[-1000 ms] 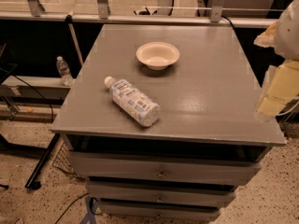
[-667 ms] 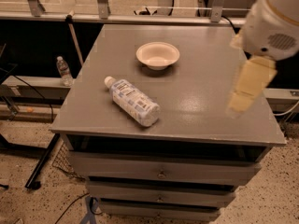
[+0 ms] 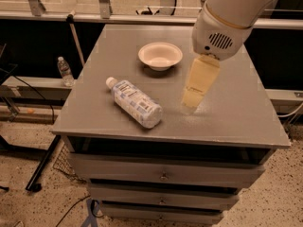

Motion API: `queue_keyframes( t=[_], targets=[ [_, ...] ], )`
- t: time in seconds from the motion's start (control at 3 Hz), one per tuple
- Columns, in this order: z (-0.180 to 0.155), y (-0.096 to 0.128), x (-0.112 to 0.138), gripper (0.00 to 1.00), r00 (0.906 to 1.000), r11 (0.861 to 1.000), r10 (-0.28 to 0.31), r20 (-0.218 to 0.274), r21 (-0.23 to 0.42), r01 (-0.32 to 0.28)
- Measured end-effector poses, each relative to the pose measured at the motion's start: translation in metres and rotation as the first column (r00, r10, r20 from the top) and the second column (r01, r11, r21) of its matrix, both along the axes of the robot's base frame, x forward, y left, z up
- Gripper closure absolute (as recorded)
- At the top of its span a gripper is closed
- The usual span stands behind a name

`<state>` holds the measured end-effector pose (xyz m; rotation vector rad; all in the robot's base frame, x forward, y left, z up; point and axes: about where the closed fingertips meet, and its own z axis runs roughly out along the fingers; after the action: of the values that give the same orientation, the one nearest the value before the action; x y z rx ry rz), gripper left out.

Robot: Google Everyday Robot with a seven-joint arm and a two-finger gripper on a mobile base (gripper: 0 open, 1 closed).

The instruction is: Place blue plastic bottle upright

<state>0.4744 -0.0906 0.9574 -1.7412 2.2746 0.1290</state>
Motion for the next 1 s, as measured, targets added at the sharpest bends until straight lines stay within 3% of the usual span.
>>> queue_keyframes(
  t=[0.33,0.67,1.0],
  targets=[
    [0.002,0.000,0.000,0.00,1.0000,1.000,0.000,0.008,0.000,0.000],
    [0.000,0.006,0.013,0.00,0.9993,0.999,-0.037,-0.009,0.010,0.037],
    [-0.013,0.029,0.046,0.00,0.9832,0.987,-0.160,-0.087,0.018,0.163]
  ],
)
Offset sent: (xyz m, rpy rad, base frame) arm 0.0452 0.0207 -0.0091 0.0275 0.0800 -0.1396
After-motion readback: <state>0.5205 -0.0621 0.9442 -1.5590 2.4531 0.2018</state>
